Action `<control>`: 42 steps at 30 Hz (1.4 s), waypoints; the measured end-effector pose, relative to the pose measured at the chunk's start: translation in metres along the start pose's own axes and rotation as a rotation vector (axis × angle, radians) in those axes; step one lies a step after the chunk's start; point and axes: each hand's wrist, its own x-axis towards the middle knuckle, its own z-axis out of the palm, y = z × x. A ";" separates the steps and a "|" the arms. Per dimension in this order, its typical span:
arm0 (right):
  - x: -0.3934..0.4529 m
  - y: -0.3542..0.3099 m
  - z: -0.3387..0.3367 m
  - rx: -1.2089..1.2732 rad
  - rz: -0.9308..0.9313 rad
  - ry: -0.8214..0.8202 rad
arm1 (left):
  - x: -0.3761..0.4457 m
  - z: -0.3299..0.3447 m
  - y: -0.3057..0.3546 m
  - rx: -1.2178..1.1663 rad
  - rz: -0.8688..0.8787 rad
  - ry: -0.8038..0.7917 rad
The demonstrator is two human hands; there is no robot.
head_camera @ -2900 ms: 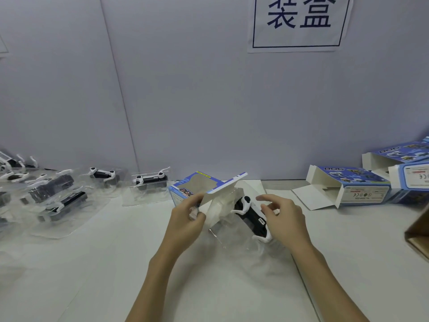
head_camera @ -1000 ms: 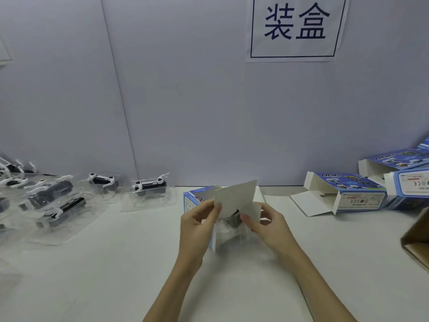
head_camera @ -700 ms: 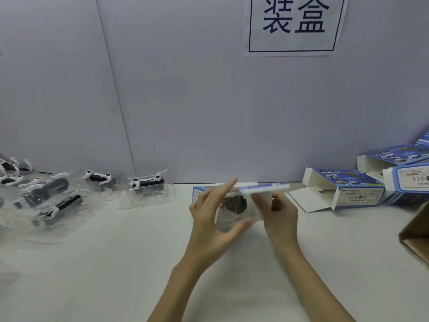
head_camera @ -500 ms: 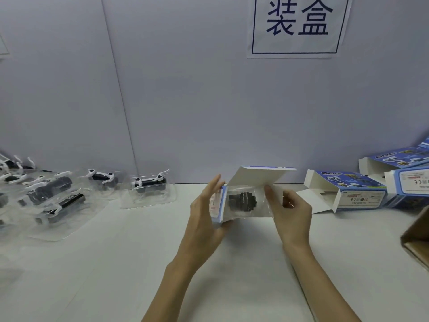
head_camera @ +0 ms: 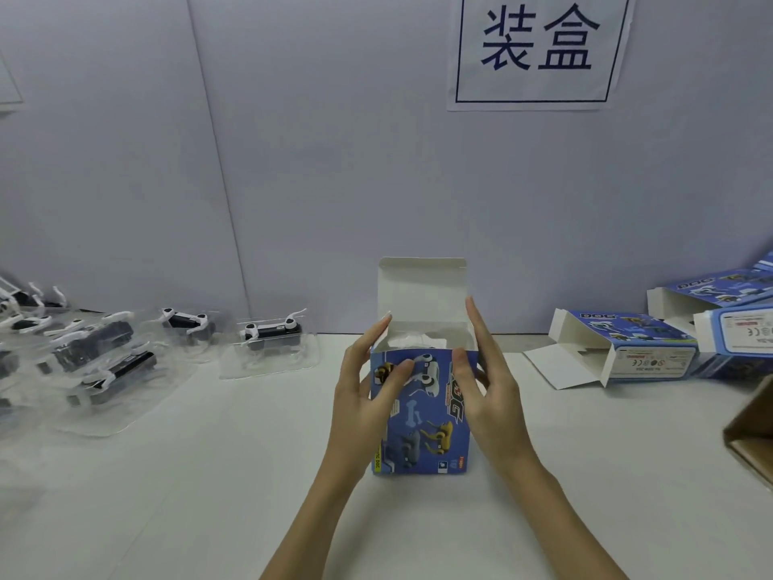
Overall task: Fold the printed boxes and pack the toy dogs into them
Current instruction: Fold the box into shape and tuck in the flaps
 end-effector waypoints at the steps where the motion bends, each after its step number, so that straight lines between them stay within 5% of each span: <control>1: 0.000 0.000 0.000 -0.007 -0.012 -0.001 | 0.000 -0.001 -0.001 0.005 -0.016 -0.012; 10: 0.007 -0.001 0.009 -0.120 -0.024 0.136 | 0.012 -0.007 -0.002 0.176 0.007 -0.002; 14: 0.010 0.002 0.011 0.004 0.055 0.171 | 0.020 -0.006 -0.003 0.200 0.036 0.038; 22: 0.007 -0.003 0.009 0.181 -0.019 0.122 | 0.017 -0.005 0.008 -0.121 -0.030 -0.032; 28: 0.004 0.004 -0.003 0.306 0.056 0.087 | 0.017 -0.014 -0.001 0.051 0.014 -0.108; 38: -0.001 -0.002 0.007 -0.046 0.011 0.052 | 0.012 -0.003 -0.012 -0.040 0.040 -0.096; 42: -0.004 -0.002 0.013 0.054 0.016 0.252 | 0.006 -0.003 -0.021 0.474 0.216 0.146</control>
